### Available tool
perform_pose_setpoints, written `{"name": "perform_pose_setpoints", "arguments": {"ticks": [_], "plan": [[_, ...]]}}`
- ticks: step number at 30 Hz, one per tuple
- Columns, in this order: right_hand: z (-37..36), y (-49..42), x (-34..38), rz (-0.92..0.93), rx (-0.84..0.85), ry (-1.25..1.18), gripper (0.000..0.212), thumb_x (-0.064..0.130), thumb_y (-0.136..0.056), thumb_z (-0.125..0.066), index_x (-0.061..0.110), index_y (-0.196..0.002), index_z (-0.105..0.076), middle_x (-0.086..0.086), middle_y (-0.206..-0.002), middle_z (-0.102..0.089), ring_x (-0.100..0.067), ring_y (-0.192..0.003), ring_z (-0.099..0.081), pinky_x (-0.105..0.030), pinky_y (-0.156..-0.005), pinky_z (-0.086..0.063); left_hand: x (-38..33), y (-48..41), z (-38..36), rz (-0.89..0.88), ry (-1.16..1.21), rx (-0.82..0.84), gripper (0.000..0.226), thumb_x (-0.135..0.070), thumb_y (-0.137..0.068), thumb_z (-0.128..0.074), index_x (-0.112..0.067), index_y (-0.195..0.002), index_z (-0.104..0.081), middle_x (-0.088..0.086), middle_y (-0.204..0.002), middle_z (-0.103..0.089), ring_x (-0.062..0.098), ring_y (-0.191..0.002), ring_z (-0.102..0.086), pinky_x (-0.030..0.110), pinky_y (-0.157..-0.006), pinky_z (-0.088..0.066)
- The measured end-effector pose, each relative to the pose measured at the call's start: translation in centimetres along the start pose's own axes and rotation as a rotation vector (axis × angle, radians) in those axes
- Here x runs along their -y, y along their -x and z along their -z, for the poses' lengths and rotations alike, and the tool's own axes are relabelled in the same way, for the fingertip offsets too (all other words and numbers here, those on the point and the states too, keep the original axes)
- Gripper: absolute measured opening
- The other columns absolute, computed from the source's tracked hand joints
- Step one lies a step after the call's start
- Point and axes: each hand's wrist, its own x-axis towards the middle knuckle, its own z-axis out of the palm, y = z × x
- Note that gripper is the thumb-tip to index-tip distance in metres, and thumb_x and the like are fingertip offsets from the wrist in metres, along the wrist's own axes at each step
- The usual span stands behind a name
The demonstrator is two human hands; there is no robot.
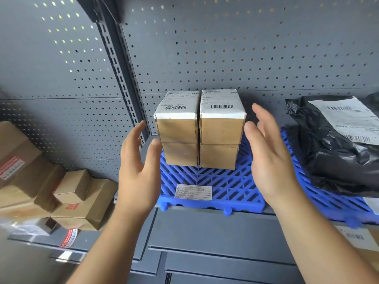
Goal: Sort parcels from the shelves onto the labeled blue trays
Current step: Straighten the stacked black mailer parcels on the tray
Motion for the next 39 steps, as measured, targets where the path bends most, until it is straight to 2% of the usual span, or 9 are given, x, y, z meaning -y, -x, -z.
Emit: {"name": "perform_pose_setpoints", "arguments": {"ticks": [3, 7, 12, 14, 19, 28, 32, 35, 39], "plan": [[-0.1, 1.4, 0.9, 0.009, -0.042, 0.122, 0.059, 0.052, -0.094, -0.056, 0.043, -0.149, -0.04, 0.026, -0.154, -0.037, 0.019, -0.134, -0.03, -0.012, -0.109, -0.024, -0.3, 1.0, 0.2, -0.062, -0.036, 0.006, 0.055, -0.05, -0.095, -0.048, -0.036, -0.148, -0.043, -0.029, -0.142, -0.046, -0.009, -0.136, -0.04, 0.02, -0.11, -0.031], [-0.1, 3.6, 2.6, 0.017, -0.104, 0.323, 0.06, 0.038, -0.094, -0.065, 0.044, -0.148, -0.04, 0.027, -0.142, -0.037, 0.014, -0.127, -0.032, -0.013, -0.104, -0.025, -1.0, 1.8, 0.4, -0.16, -0.064, 0.058, 0.051, -0.044, -0.096, -0.056, -0.035, -0.145, -0.045, -0.021, -0.143, -0.045, -0.005, -0.137, -0.04, 0.016, -0.108, -0.03], [-0.1, 6.5, 3.8, 0.051, -0.18, 0.497, 0.06, 0.039, -0.091, -0.066, 0.043, -0.146, -0.041, 0.023, -0.155, -0.034, 0.005, -0.143, -0.03, -0.018, -0.111, -0.026, -1.7, 3.0, 0.0, -0.181, 0.038, 0.179, 0.05, -0.04, -0.094, -0.06, -0.04, -0.141, -0.047, -0.03, -0.139, -0.044, -0.005, -0.138, -0.04, 0.022, -0.11, -0.034], [0.3, 7.5, 3.8, 0.065, -0.211, 0.548, 0.061, 0.039, -0.09, -0.067, 0.042, -0.146, -0.042, 0.021, -0.156, -0.034, 0.004, -0.144, -0.029, -0.013, -0.11, -0.022, -1.8, 3.6, -0.5, -0.195, 0.06, 0.223, 0.051, -0.041, -0.091, -0.06, -0.039, -0.141, -0.048, -0.029, -0.138, -0.045, -0.002, -0.137, -0.042, 0.027, -0.112, -0.037], [2.3, 10.3, 3.6, 0.028, -0.335, 0.571, 0.056, 0.04, -0.09, -0.065, 0.04, -0.143, -0.046, 0.026, -0.147, -0.039, 0.01, -0.136, -0.035, 0.008, -0.093, -0.021, -1.8, 5.3, -2.5, -0.195, 0.124, 0.348, 0.051, -0.04, -0.089, -0.063, -0.037, -0.139, -0.05, -0.022, -0.139, -0.049, 0.0, -0.135, -0.044, 0.036, -0.111, -0.042], [7.7, 12.5, 3.9, 0.041, -0.483, 0.589, 0.053, 0.033, -0.092, -0.067, 0.03, -0.141, -0.05, 0.016, -0.145, -0.045, 0.004, -0.135, -0.038, 0.005, -0.1, -0.021, -4.8, 7.7, -6.6, -0.265, 0.166, 0.47, 0.048, -0.04, -0.089, -0.064, -0.04, -0.136, -0.051, -0.024, -0.135, -0.05, 0.001, -0.134, -0.047, 0.034, -0.111, -0.042], [11.7, 13.0, 4.3, 0.051, -0.517, 0.591, 0.053, 0.035, -0.09, -0.066, 0.032, -0.141, -0.051, 0.02, -0.143, -0.046, 0.008, -0.132, -0.038, 0.006, -0.096, -0.022, -7.0, 9.1, -9.3, -0.281, 0.182, 0.477, 0.05, -0.04, -0.089, -0.063, -0.04, -0.138, -0.052, -0.025, -0.136, -0.051, -0.003, -0.134, -0.045, 0.024, -0.109, -0.039], [15.4, 13.3, 4.6, 0.058, -0.521, 0.571, 0.052, 0.036, -0.091, -0.064, 0.034, -0.141, -0.05, 0.023, -0.142, -0.044, 0.021, -0.124, -0.035, 0.008, -0.094, -0.02, -8.9, 10.5, -11.8, -0.274, 0.198, 0.447, 0.047, -0.042, -0.089, -0.062, -0.045, -0.135, -0.051, -0.029, -0.134, -0.05, -0.004, -0.131, -0.046, 0.01, -0.102, -0.036], [21.6, 13.7, 5.1, 0.064, -0.523, 0.528, 0.047, 0.036, -0.095, -0.061, 0.038, -0.14, -0.05, 0.029, -0.138, -0.043, 0.033, -0.115, -0.031, 0.009, -0.09, -0.022, -11.9, 12.6, -15.1, -0.267, 0.231, 0.411, 0.041, -0.045, -0.09, -0.059, -0.053, -0.129, -0.05, -0.035, -0.131, -0.049, -0.004, -0.131, -0.047, 0.027, -0.109, -0.042]]}}
